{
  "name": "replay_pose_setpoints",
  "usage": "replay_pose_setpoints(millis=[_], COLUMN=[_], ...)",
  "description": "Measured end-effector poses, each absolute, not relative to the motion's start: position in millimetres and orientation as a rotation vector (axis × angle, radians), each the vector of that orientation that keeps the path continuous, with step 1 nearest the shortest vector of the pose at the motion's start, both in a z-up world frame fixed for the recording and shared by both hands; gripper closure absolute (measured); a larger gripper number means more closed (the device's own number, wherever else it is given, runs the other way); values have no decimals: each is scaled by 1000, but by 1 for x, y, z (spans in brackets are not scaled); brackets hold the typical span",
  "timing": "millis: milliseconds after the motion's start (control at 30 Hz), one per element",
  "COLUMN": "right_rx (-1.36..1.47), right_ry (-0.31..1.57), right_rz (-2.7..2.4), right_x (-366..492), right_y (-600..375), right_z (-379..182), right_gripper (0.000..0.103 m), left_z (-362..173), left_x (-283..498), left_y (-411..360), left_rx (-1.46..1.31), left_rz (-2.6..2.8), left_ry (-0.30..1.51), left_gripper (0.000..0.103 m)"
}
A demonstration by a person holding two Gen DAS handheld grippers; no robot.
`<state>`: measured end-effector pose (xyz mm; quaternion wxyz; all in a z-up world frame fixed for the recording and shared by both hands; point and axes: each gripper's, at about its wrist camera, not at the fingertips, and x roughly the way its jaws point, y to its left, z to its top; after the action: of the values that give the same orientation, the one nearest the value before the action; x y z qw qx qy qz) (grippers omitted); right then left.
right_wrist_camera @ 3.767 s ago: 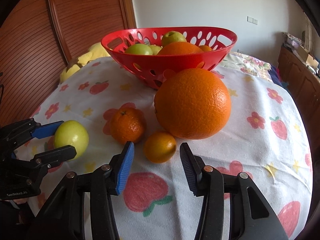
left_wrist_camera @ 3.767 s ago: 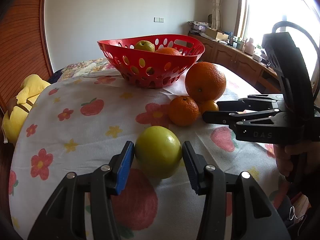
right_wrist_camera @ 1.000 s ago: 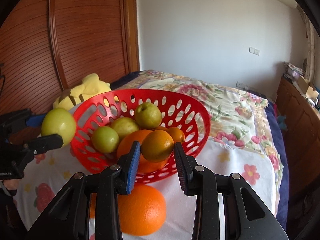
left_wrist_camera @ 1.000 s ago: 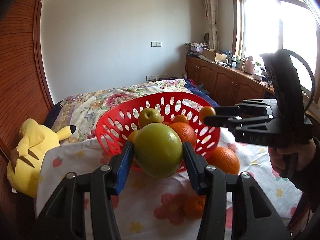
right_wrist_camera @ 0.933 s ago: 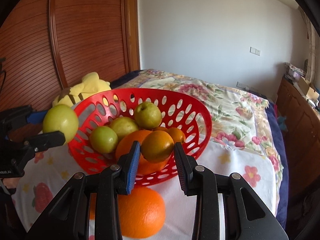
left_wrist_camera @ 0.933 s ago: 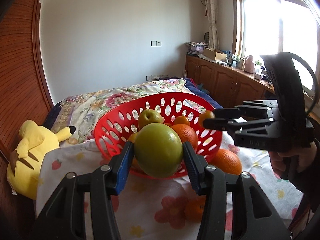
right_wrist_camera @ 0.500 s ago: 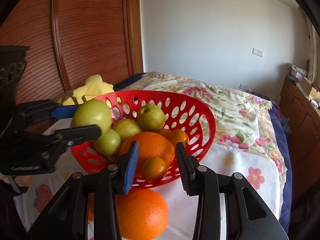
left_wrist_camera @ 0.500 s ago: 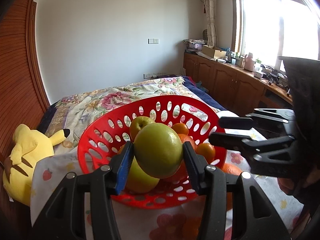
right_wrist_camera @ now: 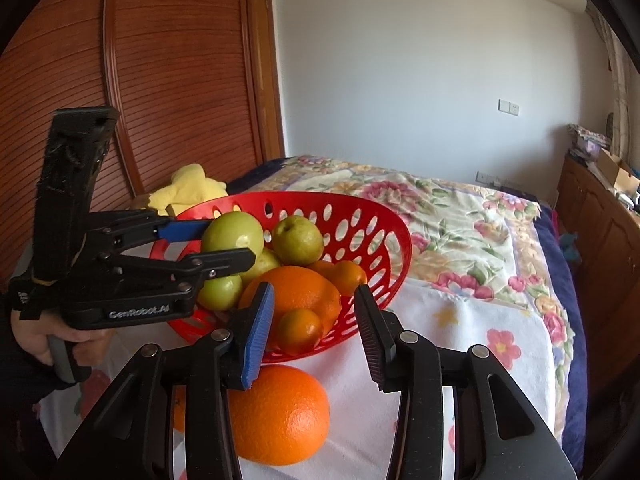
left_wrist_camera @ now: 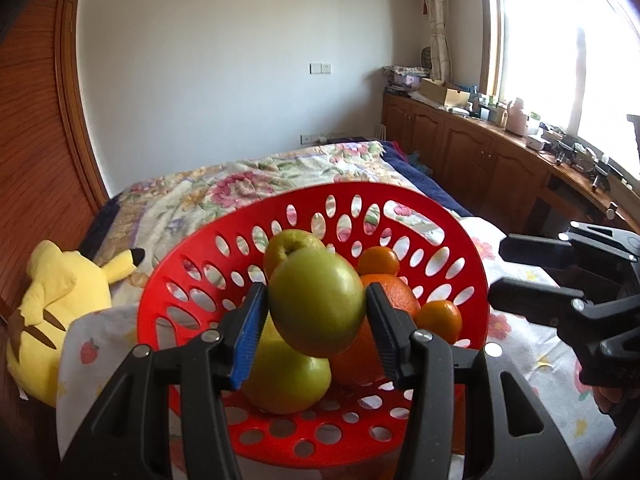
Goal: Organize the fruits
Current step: 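Lower the apple and tangerine into the red basket and open both tools, then withdraw both tools from the basket toward the large orange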
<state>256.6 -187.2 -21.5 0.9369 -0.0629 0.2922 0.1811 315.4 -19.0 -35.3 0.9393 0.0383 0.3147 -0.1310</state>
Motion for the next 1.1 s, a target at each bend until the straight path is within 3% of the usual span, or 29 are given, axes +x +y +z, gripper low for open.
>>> replay_pose_setpoints(millis=[567,1100], right_rx=[-85,-51], right_ry=[608,598], right_rz=[342,323], right_x=[221,160], right_y=[-192,-187], right_z=[-25,-22], right_gripper=[52,43], left_z=[-19,-44], left_x=[254,189], left_y=[-16,-1], left_rx=[88,83], left_rz=[-280,-214], left_ry=[584,587], left_gripper=[48,47])
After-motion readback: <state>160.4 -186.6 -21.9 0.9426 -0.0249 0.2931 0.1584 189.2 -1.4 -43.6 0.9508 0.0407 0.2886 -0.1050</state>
